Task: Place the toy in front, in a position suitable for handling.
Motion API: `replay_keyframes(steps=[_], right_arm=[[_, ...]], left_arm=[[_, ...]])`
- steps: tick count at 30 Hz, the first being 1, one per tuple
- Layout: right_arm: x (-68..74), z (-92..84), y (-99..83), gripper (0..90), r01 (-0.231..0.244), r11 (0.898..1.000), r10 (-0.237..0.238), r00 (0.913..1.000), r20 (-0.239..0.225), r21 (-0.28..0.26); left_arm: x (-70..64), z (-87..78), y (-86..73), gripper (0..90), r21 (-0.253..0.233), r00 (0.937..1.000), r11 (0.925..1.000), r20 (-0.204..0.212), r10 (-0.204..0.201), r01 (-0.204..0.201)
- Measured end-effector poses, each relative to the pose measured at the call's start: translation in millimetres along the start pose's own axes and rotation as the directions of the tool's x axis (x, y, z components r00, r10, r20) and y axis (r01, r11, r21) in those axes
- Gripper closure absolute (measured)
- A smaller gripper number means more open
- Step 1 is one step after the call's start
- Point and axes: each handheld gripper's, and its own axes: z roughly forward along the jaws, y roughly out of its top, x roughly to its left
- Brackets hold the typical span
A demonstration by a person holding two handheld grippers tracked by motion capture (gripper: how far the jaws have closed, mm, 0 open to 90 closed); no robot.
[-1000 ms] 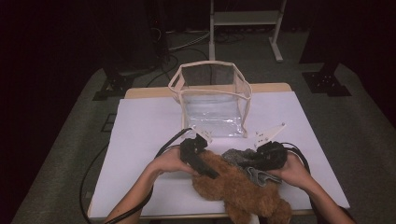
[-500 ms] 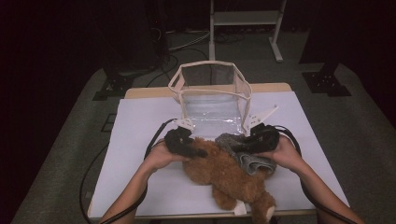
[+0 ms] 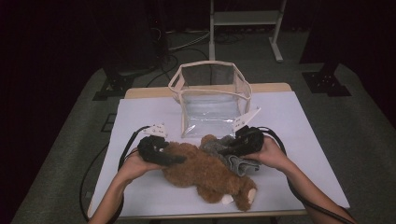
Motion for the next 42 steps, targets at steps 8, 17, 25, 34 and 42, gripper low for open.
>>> replay_keyframes(steps=[8, 17, 25, 34, 42], right_arm=[[24.3, 3.2, -2.9, 79.8, 0.074, 0.997, -0.074, 0.997, -0.022, -0.002], [5.2, -25.2, -1.3, 79.2, 0.002, 0.997, 0.003, 0.9979, 0.065, -0.073], [20.8, 2.5, -7.6, 79.4, 0.035, 0.999, -0.035, 0.9994, 0.003, -0.025], [33.6, 0.6, -9.1, 79.4, 0.081, 0.995, -0.08, 0.9965, 0.026, -0.05], [40.0, -1.7, -11.0, 79.4, 0.109, 0.992, -0.108, 0.9939, 0.021, -0.065]], left_arm=[[-13.1, 6.3, 12.2, 32.3, 0.07, 0.9956, 0.9935, 0.033, 0.087, -0.089], [-32.2, -0.8, 0.0, 40.8, 0.083, 0.9873, 0.9839, 0.028, 0.156, -0.158], [-41.4, -4.7, 9.8, 23.5, 0.126, 0.9865, 0.9785, 0.009, 0.164, -0.164], [-54.6, 15.3, 38.2, 23.2, 0.155, 0.9777, 0.9662, 0.074, 0.196, -0.206], [-52.0, 39.8, 48.8, 26.1, 0.218, 0.9829, 0.9624, 0.122, 0.138, -0.162]])
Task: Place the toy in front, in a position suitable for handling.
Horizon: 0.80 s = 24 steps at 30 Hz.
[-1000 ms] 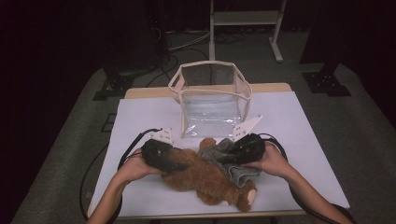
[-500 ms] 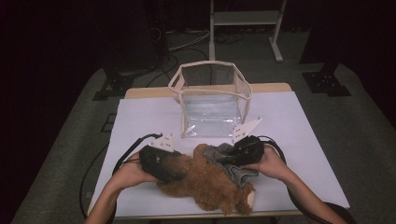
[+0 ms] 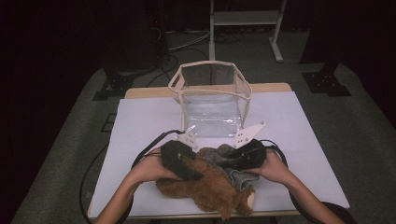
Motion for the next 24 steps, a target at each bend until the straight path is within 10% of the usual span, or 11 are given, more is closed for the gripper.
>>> replay_keyframes(steps=[6, 11, 16, 24], right_arm=[[-1.2, -0.9, -3.0, 79.4, -0.004, 1.0, 0.004, 1.0, -0.004, -0.007], [-0.7, -0.8, -3.0, 79.4, -0.001, 1.0, 0.001, 0.9999, -0.014, -0.015], [-0.8, -1.5, -3.5, 79.2, 0.002, 1.0, -0.002, 1.0, -0.009, -0.018], [-11.2, -18.0, -6.2, 78.7, -0.046, 0.997, 0.049, 0.998, 0.041, -0.066]], left_arm=[[10.4, 2.9, 4.1, 29.5, 0.03, 0.9925, 0.9925, 0.025, -0.12, 0.119], [12.8, 3.0, 3.3, 26.7, 0.023, 0.9917, 0.9924, 0.041, -0.122, 0.121], [11.0, 5.1, 2.0, 58.2, -0.015, 0.9907, 0.9953, 0.099, -0.093, 0.095], [9.7, -3.1, 8.1, 75.2, -0.143, 0.998, 0.988, -0.018, -0.061, 0.058]])
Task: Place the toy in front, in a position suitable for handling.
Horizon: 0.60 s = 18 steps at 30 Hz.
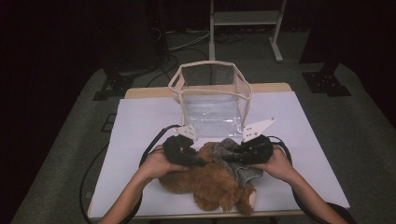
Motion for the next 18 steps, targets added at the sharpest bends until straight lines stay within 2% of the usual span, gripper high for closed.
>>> replay_keyframes(steps=[3, 8, 11, 16, 18], right_arm=[[-4.2, -8.8, 3.3, 78.8, -0.001, 1.0, 0.002, 0.9998, 0.019, -0.006], [-11.9, -34.9, 17.3, 78.8, 0.015, 1.0, -0.013, 0.9975, 0.069, -0.019], [-17.1, -51.7, 28.7, 78.8, 0.034, 0.999, -0.032, 0.9937, 0.108, -0.018], [-24.7, -73.7, 44.8, 78.8, 0.049, 0.998, -0.045, 0.988, 0.148, -0.027], [-26.9, -78.0, 48.2, 78.8, 0.049, 0.998, -0.044, 0.9866, 0.157, -0.028]], left_arm=[[0.6, -0.5, 8.4, 75.7, -0.046, 0.9997, 0.9989, -0.022, 0.005, -0.006], [0.9, -3.1, 31.1, 75.6, -0.13, 0.9976, 0.9914, -0.069, 0.007, -0.016], [-0.1, -4.3, 47.2, 75.5, -0.189, 0.9946, 0.9816, -0.104, 0.009, -0.028], [-2.4, -6.1, 63.5, 75.4, -0.293, 0.9881, 0.9556, -0.153, -0.019, -0.027], [-4.0, -4.3, 64.5, 75.1, -0.294, 0.9851, 0.9551, -0.171, -0.019, -0.033]])
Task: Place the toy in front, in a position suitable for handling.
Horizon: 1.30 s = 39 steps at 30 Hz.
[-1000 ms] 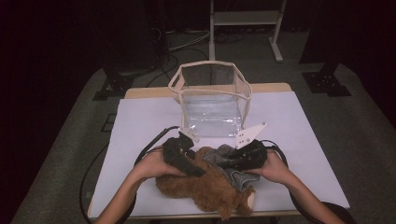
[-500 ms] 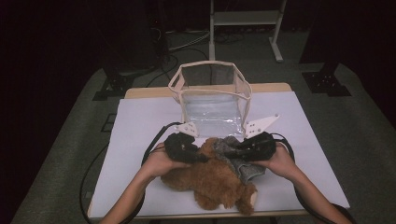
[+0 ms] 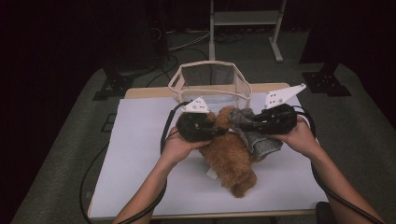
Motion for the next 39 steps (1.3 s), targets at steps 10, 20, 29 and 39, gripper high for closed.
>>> replay_keyframes(steps=[10, 20, 29, 39], right_arm=[[19.9, 51.3, -25.7, 78.8, -0.013, 0.997, 0.022, 0.9917, -0.126, 0.074], [47.6, 75.0, -25.6, 78.8, 0.046, 0.993, -0.023, 0.9791, -0.202, 0.108], [61.5, 86.4, -28.2, 78.9, 0.08, 0.987, -0.044, 0.9689, -0.244, 0.139], [38.4, 50.8, -44.2, 79.0, 0.027, 0.987, -0.006, 0.9916, -0.129, 0.158]], left_arm=[[-4.4, -20.5, -49.4, 73.2, 0.12, 0.999, 0.9928, -0.045, 0.001, 0.005], [-25.7, -41.2, -98.0, 69.5, 0.161, 0.9998, 0.9867, 0.008, 0.019, -0.02], [-27.9, -40.7, -109.6, 63.0, 0.21, 0.9972, 0.9765, 0.067, 0.034, -0.047], [-32.0, -38.7, -105.8, 66.2, 0.232, 0.9967, 0.9698, 0.045, 0.067, -0.076]])
